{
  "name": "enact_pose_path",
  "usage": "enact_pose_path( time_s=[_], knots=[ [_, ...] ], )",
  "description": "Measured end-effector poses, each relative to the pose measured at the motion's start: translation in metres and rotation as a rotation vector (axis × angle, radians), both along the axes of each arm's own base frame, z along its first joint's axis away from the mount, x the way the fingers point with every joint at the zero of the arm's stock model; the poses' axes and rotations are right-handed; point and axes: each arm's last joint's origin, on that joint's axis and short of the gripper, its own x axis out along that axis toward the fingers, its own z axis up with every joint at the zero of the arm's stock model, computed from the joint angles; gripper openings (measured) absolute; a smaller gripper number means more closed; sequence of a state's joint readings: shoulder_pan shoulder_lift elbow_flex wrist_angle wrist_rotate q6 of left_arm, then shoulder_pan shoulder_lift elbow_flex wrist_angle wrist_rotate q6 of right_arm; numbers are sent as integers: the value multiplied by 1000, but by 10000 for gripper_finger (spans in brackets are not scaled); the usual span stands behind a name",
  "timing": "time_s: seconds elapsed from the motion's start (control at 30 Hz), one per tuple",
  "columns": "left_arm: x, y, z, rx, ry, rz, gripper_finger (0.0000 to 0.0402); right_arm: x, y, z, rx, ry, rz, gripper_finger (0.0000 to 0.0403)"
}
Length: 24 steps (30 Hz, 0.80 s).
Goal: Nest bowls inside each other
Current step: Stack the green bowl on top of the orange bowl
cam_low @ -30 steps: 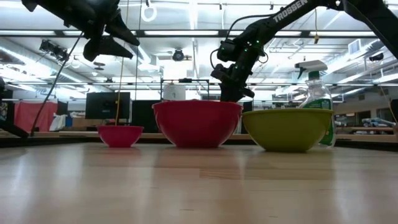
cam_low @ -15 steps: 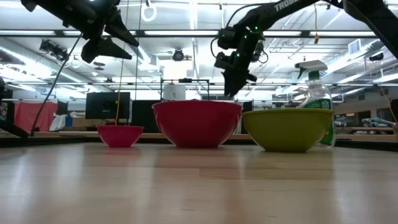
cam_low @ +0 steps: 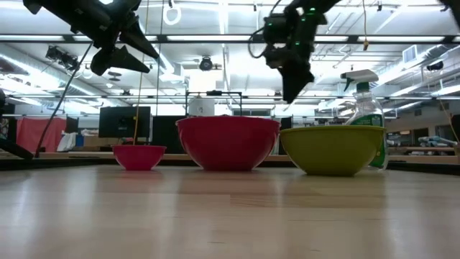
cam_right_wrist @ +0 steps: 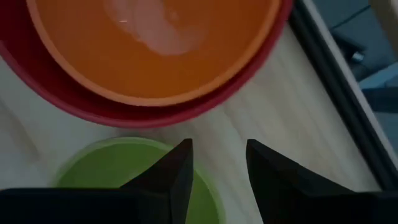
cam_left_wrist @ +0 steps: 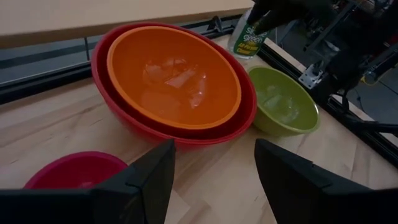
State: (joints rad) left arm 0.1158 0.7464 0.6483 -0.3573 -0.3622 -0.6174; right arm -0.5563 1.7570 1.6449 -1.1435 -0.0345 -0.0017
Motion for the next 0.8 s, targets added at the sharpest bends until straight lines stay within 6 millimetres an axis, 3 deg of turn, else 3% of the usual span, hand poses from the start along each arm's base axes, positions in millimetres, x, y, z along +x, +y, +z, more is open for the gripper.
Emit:
enact_pose_path(
  time_s=[0.33,0.6,0.8],
  knots=[
    [0,0,0,41,22,-22,224,-47,15,-68,114,70,-26,184],
    [0,0,0,45,24,-25,224,-57,20,-108,75,139,-45,237],
    [0,0,0,44,24,-25,224,-60,26,-125,88,150,-40,208]
  ],
)
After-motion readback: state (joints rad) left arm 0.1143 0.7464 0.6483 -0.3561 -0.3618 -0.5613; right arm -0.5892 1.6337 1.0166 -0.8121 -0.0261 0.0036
